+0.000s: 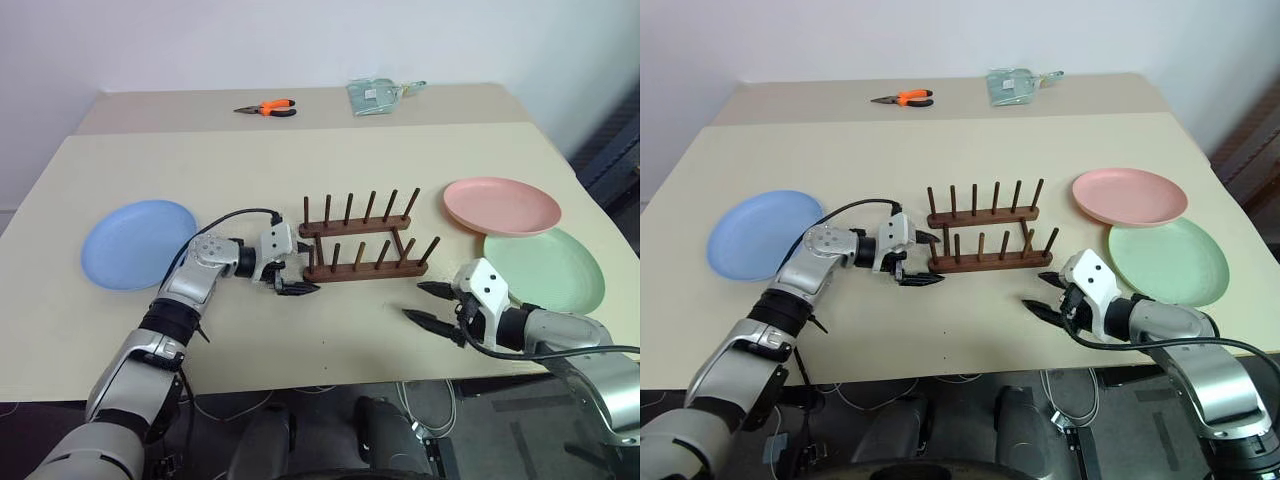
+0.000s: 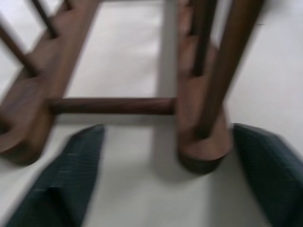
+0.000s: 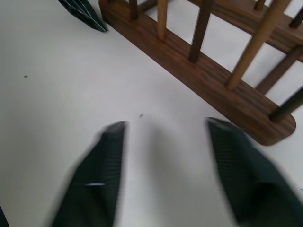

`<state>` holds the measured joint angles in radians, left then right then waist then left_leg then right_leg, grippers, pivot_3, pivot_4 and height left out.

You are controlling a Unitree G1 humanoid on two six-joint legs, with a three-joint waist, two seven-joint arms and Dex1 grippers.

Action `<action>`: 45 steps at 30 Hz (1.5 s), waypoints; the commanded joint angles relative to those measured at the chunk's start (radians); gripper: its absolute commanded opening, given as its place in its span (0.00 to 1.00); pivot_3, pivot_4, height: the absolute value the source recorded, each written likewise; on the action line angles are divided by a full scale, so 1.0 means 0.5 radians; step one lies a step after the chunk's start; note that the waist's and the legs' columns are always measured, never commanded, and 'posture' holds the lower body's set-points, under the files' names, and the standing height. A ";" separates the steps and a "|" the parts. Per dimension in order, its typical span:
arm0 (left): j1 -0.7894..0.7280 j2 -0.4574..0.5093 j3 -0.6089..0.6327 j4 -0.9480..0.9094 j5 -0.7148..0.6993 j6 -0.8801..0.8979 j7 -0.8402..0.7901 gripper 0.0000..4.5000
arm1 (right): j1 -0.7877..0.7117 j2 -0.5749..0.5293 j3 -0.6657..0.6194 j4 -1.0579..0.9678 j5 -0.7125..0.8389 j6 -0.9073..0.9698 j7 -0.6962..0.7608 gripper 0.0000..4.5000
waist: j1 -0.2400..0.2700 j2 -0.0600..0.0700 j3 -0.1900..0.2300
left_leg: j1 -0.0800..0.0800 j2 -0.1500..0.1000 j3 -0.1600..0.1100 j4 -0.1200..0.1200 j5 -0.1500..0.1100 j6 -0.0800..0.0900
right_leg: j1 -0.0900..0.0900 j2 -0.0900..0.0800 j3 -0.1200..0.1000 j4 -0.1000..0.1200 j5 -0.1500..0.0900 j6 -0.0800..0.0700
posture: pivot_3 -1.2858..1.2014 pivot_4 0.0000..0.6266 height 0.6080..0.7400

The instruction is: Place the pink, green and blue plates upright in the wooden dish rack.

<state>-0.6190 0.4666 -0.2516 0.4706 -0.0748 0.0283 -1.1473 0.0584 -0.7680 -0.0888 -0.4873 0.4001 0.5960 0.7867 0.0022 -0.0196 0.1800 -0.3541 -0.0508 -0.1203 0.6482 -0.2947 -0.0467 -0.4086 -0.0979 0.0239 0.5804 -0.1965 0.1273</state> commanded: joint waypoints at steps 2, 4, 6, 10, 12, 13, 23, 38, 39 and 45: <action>0.348 0.165 0.085 -0.533 -0.119 0.359 -0.003 0.74 | -0.076 -0.017 0.071 0.040 -0.142 -0.016 -0.089 0.02 | -0.039 0.000 -0.001 | 0.001 0.002 0.000 -0.002 0.000 0.000 | -0.001 0.001 0.000 0.001 0.000 0.000 | 0.52 0.24 1.00; 0.472 0.164 0.072 -0.837 -0.185 0.537 0.042 0.53 | -0.109 0.006 0.136 0.099 -0.214 -0.039 -0.120 0.00 | -0.035 0.000 -0.001 | 0.001 0.007 0.001 -0.003 0.000 0.000 | -0.001 0.002 0.000 0.002 0.000 0.000 | 0.52 0.24 1.00; 0.545 0.118 0.019 -1.070 -0.190 0.680 0.133 0.41 | -0.150 0.036 0.197 0.194 -0.306 -0.086 -0.175 0.00 | -0.023 0.001 -0.001 | 0.001 0.007 0.001 -0.002 0.000 0.000 | -0.001 0.002 0.000 0.001 -0.001 -0.002 | 0.52 0.24 1.00; 0.614 0.026 -0.174 -1.256 0.008 0.763 0.350 0.41 | -0.267 0.082 0.305 0.408 -0.456 -0.195 -0.230 0.00 | 0.012 0.000 -0.001 | -0.003 0.002 0.001 0.004 0.000 0.000 | 0.000 0.001 0.000 -0.001 -0.003 -0.006 | 0.52 0.24 1.00; 0.600 -0.068 -0.242 -1.205 0.112 0.808 0.519 0.41 | -0.360 0.123 0.371 0.539 -0.536 -0.282 -0.251 0.00 | 0.016 0.001 -0.002 | 0.000 0.002 0.002 0.004 0.000 0.000 | 0.002 0.001 0.000 -0.001 -0.003 -0.007 | 0.52 0.24 1.00; 0.580 -0.106 -0.256 -1.150 0.183 0.803 0.619 0.41 | -0.403 0.151 0.387 0.594 -0.560 -0.305 -0.263 0.00 | 0.021 0.001 -0.003 | 0.001 0.002 0.002 0.004 0.000 0.000 | 0.004 0.001 0.000 -0.001 -0.003 -0.007 | 0.52 0.24 1.00; 0.414 -0.433 -0.025 -0.739 0.226 0.879 1.233 0.41 | -0.781 0.352 0.489 1.089 -0.796 -0.586 -0.374 0.00 | 0.000 0.001 -0.010 | 0.007 0.000 -0.001 0.004 0.001 -0.001 | 0.007 0.001 0.000 0.004 0.000 -0.001 | 0.52 0.24 1.00; 0.440 -0.348 -0.073 -1.006 -0.010 0.653 0.897 0.40 | -0.787 -0.098 0.102 0.785 -0.714 -0.610 -0.094 0.73 | -0.033 0.007 -0.013 | 0.000 -0.001 0.000 0.003 0.001 -0.001 | 0.000 0.001 0.001 0.004 0.003 -0.004 | 0.52 0.24 1.00; 0.457 -0.337 -0.085 -1.079 -0.054 0.642 0.829 0.40 | -0.771 -0.174 0.051 0.752 -0.699 -0.604 -0.050 0.79 | -0.031 0.008 -0.013 | -0.001 -0.001 0.000 0.001 0.001 -0.001 | -0.001 0.001 0.001 0.003 0.003 -0.004 | 0.52 0.24 1.00; 0.444 -0.345 -0.098 -1.187 -0.166 0.651 0.682 0.40 | -0.811 -0.371 0.104 1.016 -0.907 -0.780 -0.049 0.79 | -0.027 0.006 -0.014 | -0.001 -0.001 0.000 0.002 0.001 -0.001 | 0.002 0.001 0.001 0.000 -0.004 -0.004 | 0.52 0.24 1.00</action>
<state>-0.3819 0.2975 -0.3009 -0.0857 -0.1350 0.3661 -0.7900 -0.3304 -0.9352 -0.0423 -0.0205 -0.0233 0.2423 0.7684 -0.0113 -0.0165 0.1732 -0.3543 -0.0514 -0.1201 0.6494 -0.2944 -0.0472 -0.4074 -0.0977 0.0244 0.5804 -0.1989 0.1249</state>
